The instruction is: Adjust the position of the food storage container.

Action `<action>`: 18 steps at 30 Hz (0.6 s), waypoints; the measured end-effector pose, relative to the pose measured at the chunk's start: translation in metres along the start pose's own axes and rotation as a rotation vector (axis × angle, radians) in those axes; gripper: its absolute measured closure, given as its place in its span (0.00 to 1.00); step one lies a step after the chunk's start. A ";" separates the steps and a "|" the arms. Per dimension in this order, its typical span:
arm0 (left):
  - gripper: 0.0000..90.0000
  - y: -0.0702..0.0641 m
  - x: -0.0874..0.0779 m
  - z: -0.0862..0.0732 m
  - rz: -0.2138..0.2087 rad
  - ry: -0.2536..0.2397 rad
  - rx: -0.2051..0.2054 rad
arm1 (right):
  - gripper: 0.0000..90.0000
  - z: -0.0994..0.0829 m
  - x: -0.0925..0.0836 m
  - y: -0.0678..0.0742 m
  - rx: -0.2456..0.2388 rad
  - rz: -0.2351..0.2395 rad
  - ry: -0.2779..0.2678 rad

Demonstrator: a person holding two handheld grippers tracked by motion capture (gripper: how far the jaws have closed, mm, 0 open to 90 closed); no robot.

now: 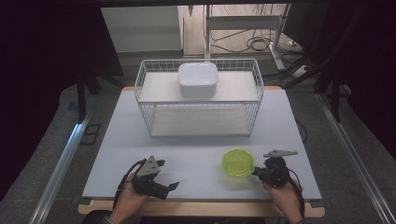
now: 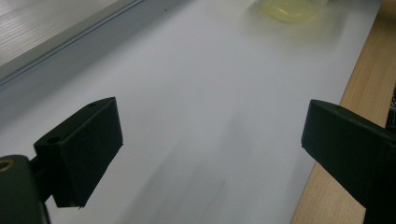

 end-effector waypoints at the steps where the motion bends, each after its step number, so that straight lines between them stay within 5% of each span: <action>1: 0.06 0.000 0.000 0.000 0.000 0.001 0.000 | 0.99 0.002 0.003 0.002 0.001 0.007 0.001; 18: 0.05 -0.001 0.002 0.000 -0.006 0.008 0.001 | 0.99 0.032 0.047 0.040 -0.066 0.083 0.009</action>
Point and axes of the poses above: each handheld gripper's, and its own axes: x roughly forward along the jaws, z roughly out of its top, y roughly to its left, the point moved 7 cm from there along x, roughly forward along the jaws
